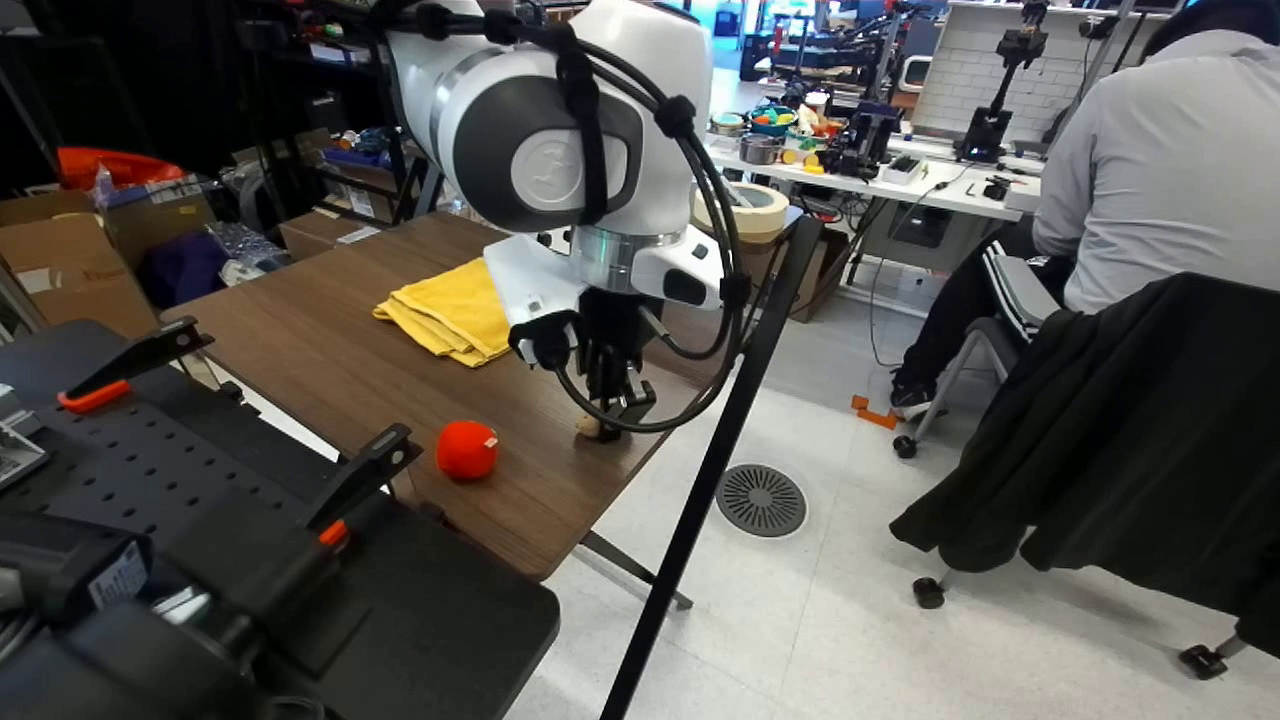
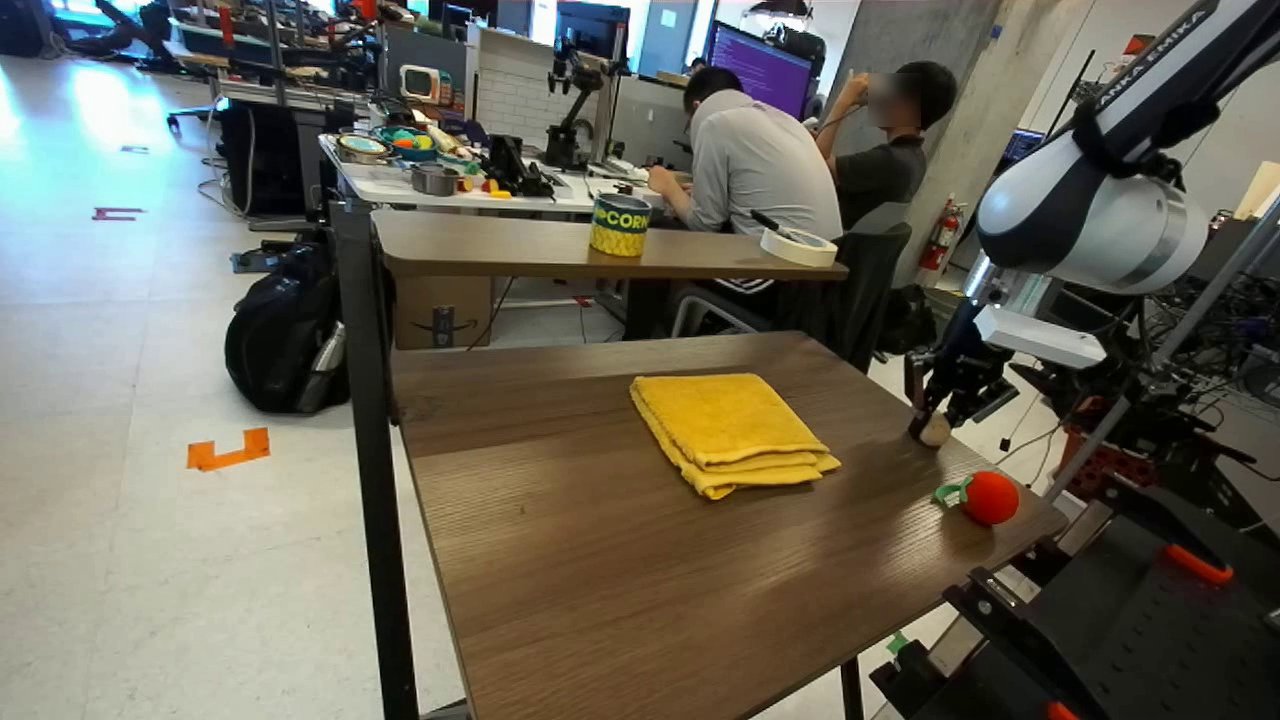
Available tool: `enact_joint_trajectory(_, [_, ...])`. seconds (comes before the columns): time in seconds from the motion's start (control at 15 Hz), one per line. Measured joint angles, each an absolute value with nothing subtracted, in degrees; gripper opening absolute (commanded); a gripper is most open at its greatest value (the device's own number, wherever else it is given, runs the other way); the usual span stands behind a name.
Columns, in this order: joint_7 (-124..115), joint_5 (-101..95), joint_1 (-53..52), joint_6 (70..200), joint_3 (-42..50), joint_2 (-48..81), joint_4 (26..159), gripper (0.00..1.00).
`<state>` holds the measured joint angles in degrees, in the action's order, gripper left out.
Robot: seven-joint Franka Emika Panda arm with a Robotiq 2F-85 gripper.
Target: Move the potato to the left then use the towel to wipe the table.
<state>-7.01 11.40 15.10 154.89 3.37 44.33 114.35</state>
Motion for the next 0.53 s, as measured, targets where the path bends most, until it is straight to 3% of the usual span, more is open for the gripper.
enact_joint_trajectory(0.27, [-2.3, 12.8, 17.2, 148.2, -1.8, 41.0, 113.7, 0.05])
enact_joint_trajectory(0.53, [-0.7, 12.9, 12.6, 146.1, -6.4, 34.1, 113.6, 0.05])
